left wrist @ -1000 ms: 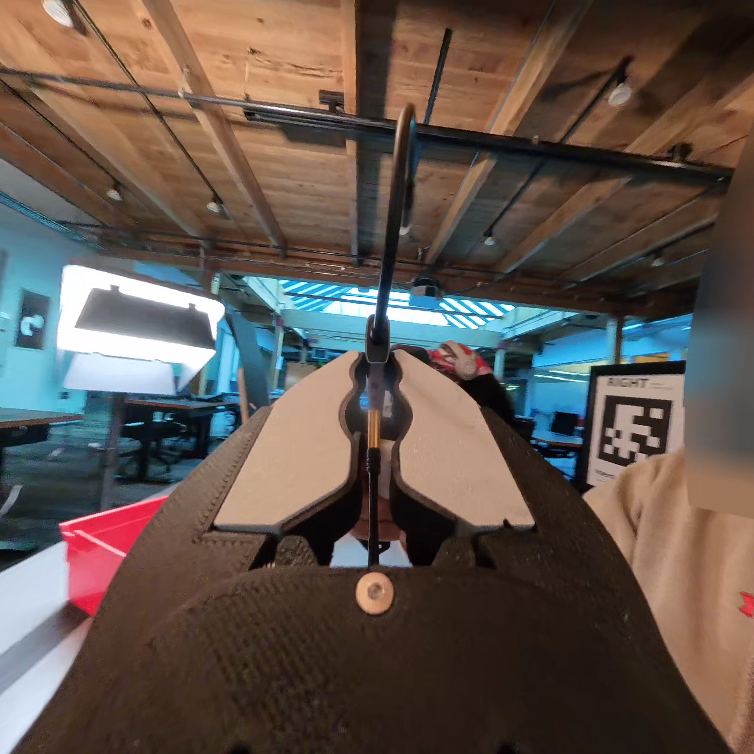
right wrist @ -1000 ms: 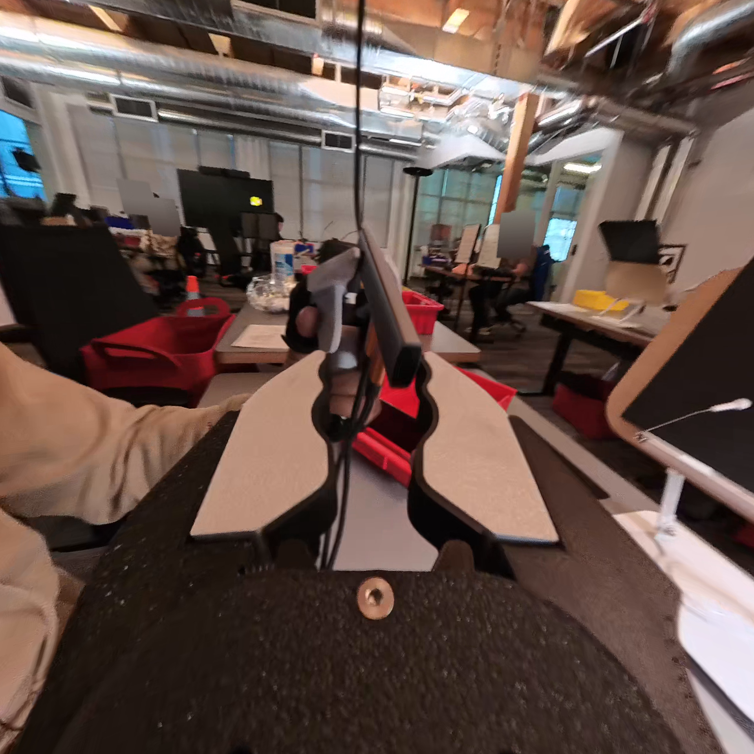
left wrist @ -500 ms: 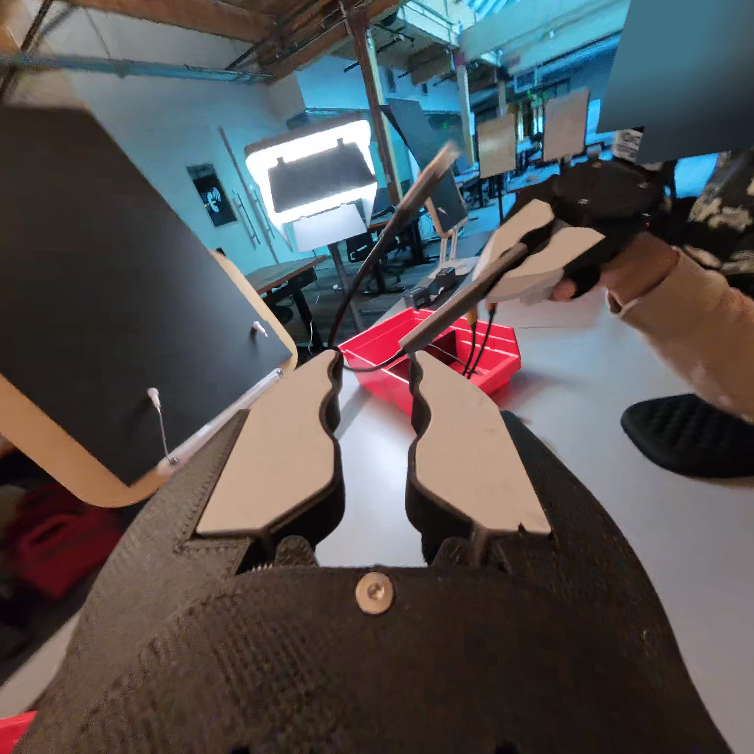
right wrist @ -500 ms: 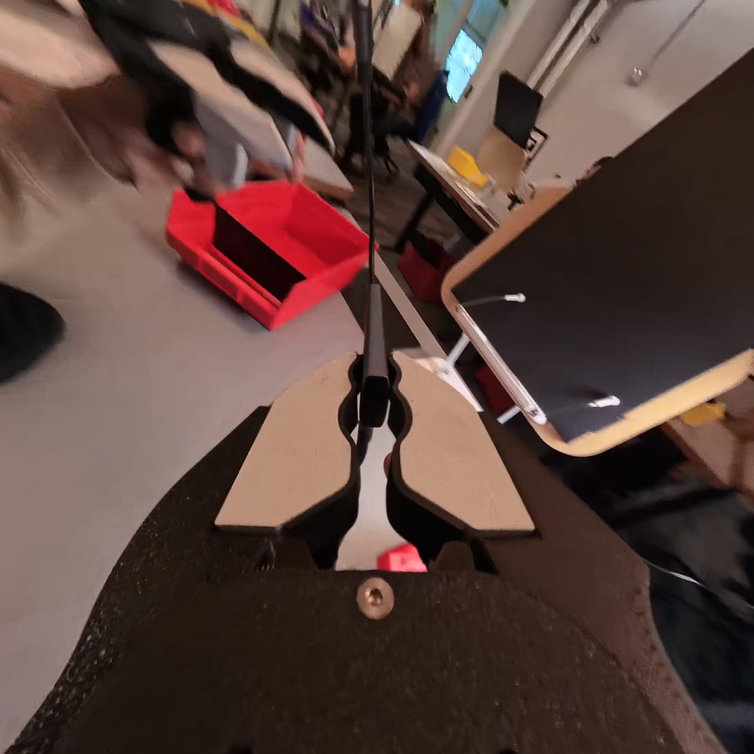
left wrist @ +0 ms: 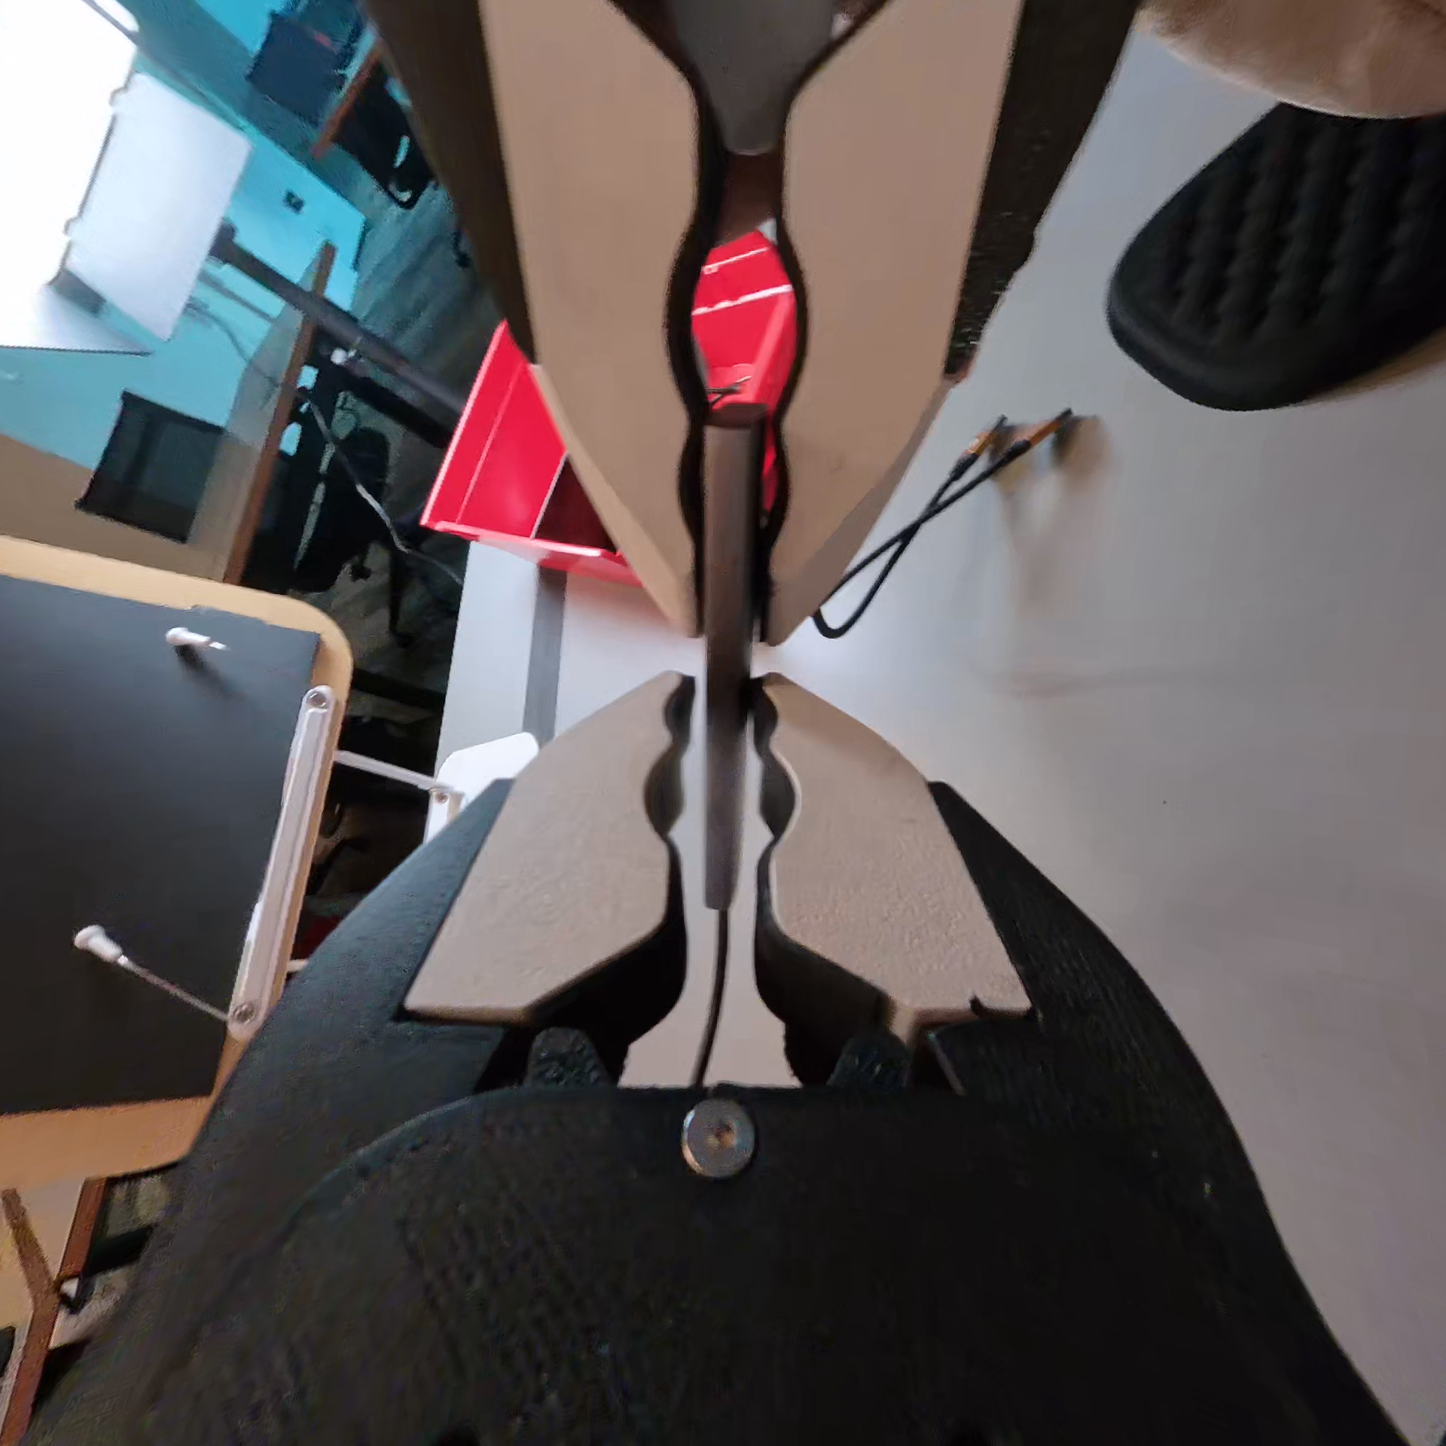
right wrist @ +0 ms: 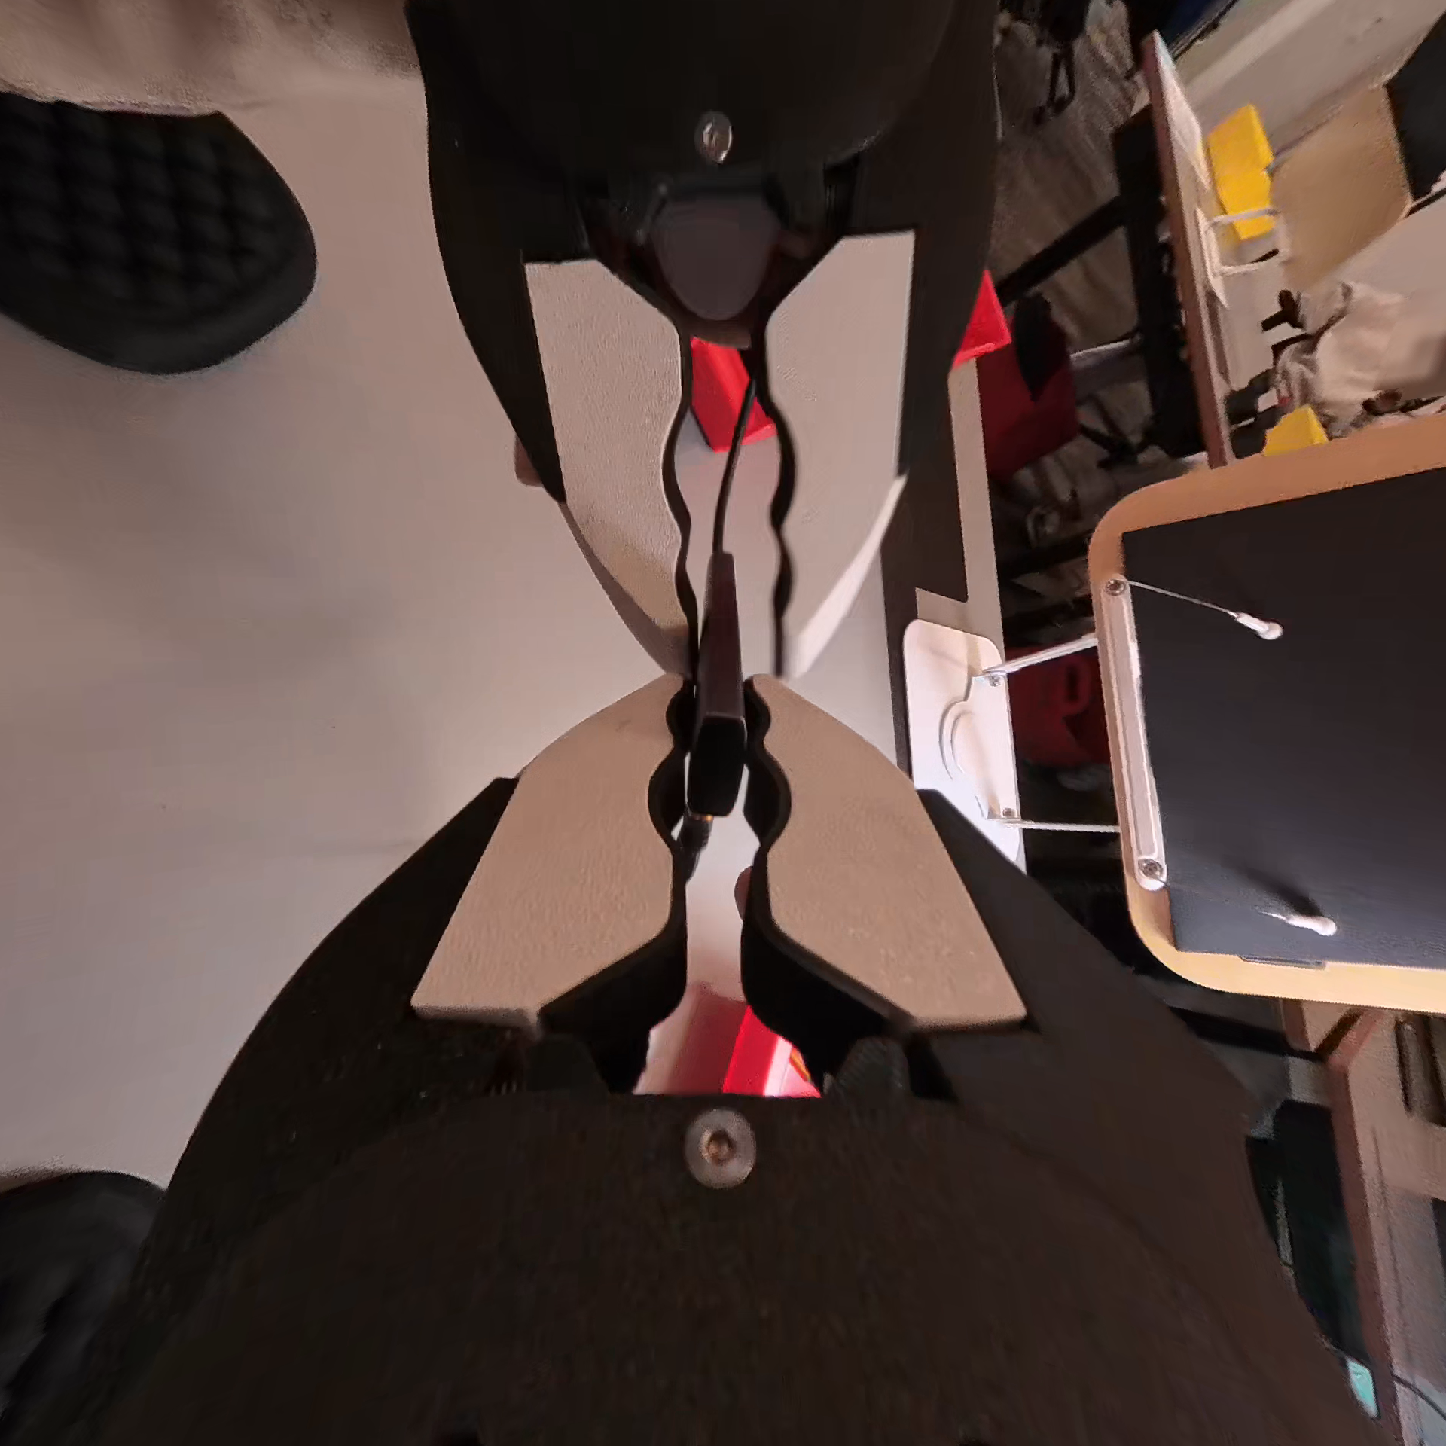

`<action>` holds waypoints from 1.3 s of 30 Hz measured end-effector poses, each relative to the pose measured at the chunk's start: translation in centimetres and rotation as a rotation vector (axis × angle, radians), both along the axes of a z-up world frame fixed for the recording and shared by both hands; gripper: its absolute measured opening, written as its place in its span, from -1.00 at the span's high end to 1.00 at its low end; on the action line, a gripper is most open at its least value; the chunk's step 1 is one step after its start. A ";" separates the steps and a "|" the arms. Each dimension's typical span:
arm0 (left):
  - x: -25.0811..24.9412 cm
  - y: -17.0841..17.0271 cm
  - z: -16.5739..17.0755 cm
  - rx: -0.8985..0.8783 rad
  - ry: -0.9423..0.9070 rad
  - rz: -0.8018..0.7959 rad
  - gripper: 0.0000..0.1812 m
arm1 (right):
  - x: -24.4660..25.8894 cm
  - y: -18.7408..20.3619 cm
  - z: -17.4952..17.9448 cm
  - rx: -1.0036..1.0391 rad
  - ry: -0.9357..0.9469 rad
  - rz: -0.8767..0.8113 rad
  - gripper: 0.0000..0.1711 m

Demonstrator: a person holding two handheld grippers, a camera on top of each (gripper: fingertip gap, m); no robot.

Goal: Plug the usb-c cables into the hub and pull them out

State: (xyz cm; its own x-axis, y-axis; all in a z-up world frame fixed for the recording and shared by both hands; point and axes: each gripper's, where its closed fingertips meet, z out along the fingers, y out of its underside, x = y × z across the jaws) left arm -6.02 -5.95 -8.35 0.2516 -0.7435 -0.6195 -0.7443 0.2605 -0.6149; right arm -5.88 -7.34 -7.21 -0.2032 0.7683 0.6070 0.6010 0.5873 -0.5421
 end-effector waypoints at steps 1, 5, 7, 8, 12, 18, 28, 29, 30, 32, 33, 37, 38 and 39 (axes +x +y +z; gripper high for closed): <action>0.2 0.0 -0.2 -0.002 0.001 -0.014 0.88 | 0.0 0.1 0.0 0.008 0.002 -0.003 0.88; 0.4 -0.4 1.3 -0.030 -0.114 -0.058 0.88 | -0.2 -0.1 1.7 -0.023 0.110 0.028 0.85; 0.1 -0.7 2.5 -0.056 -0.214 -0.095 0.88 | -0.2 -0.2 3.6 -0.055 0.218 0.039 0.74; -0.2 -0.8 3.1 -0.072 -0.265 -0.110 0.88 | 0.1 -0.2 4.6 -0.075 0.267 0.043 0.66; -1.1 -1.3 5.4 -0.156 -0.483 -0.193 0.89 | 1.4 -0.1 6.8 -0.184 0.368 0.047 0.52; -0.9 -1.2 5.6 -0.245 -0.619 -0.260 0.89 | 0.4 -0.1 6.0 -0.221 0.355 0.034 0.61; -0.5 -0.9 4.6 -0.255 -0.585 -0.249 0.89 | -0.5 0.6 5.1 -0.258 0.371 0.040 0.90; -0.6 -0.9 4.6 -0.256 -0.582 -0.248 0.89 | -0.5 0.6 5.0 -0.258 0.365 0.046 0.90; -0.6 -0.9 4.5 -0.258 -0.574 -0.243 0.89 | -0.5 0.5 4.9 -0.259 0.357 0.052 0.91; -0.7 -0.6 4.3 -0.213 -0.539 -0.206 0.88 | -0.5 0.7 4.7 -0.245 0.349 0.050 0.92; -0.7 -0.5 4.4 -0.178 -0.527 -0.191 0.87 | -0.6 0.6 4.7 -0.240 0.349 0.052 0.92; -0.1 -0.7 4.2 -0.106 -0.434 -0.163 0.88 | -1.0 -0.1 4.4 -0.233 0.335 0.082 0.92; -0.1 -0.5 4.1 -0.085 -0.409 -0.144 0.88 | -1.0 0.0 4.3 -0.213 0.329 0.076 0.92; -0.1 -0.4 4.2 -0.079 -0.404 -0.136 0.88 | -1.0 0.1 4.2 -0.200 0.326 0.072 0.92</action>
